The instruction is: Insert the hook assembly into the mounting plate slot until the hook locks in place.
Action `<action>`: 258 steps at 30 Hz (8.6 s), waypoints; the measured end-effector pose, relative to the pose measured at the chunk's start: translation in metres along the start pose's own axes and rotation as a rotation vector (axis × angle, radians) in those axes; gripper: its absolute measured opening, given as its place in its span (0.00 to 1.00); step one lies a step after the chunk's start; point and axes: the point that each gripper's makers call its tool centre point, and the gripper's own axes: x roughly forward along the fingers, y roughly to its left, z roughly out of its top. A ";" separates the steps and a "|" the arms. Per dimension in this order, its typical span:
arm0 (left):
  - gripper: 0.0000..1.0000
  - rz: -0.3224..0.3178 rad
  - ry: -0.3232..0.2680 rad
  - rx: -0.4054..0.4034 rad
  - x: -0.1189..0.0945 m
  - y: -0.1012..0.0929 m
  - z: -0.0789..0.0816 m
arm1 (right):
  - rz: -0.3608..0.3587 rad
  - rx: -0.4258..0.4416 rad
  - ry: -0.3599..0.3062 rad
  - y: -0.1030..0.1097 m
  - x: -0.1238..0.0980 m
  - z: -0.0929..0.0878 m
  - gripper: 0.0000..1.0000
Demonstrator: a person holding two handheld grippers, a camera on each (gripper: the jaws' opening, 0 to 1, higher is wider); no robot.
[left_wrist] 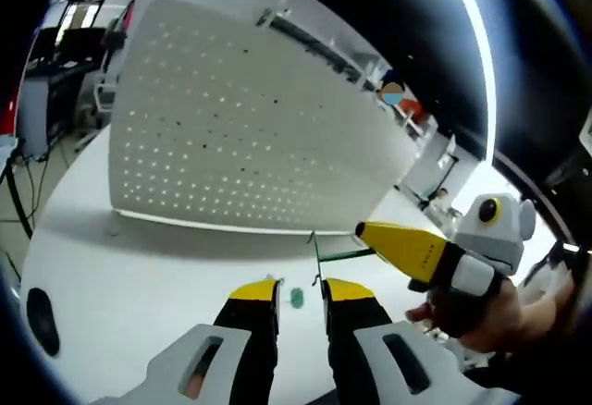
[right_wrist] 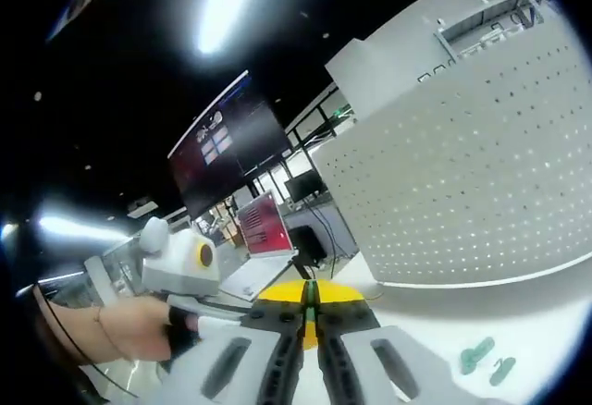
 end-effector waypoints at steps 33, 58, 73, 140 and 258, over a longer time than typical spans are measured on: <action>0.01 -0.020 -0.055 0.040 -0.010 -0.007 0.012 | 0.021 -0.074 0.023 0.018 0.001 0.007 0.06; 0.01 0.021 -0.168 0.348 -0.016 -0.019 0.039 | 0.064 0.024 0.070 0.023 0.008 0.006 0.08; 0.01 0.070 -0.155 0.404 -0.016 -0.014 0.041 | 0.050 0.002 0.063 0.024 0.012 0.004 0.00; 1.00 -0.029 -0.170 0.340 -0.019 -0.007 0.025 | -0.364 -0.366 -0.171 -0.084 0.018 0.085 0.00; 0.95 0.118 0.046 0.295 -0.026 0.038 -0.031 | -0.487 -0.521 -0.079 -0.165 -0.038 0.142 0.14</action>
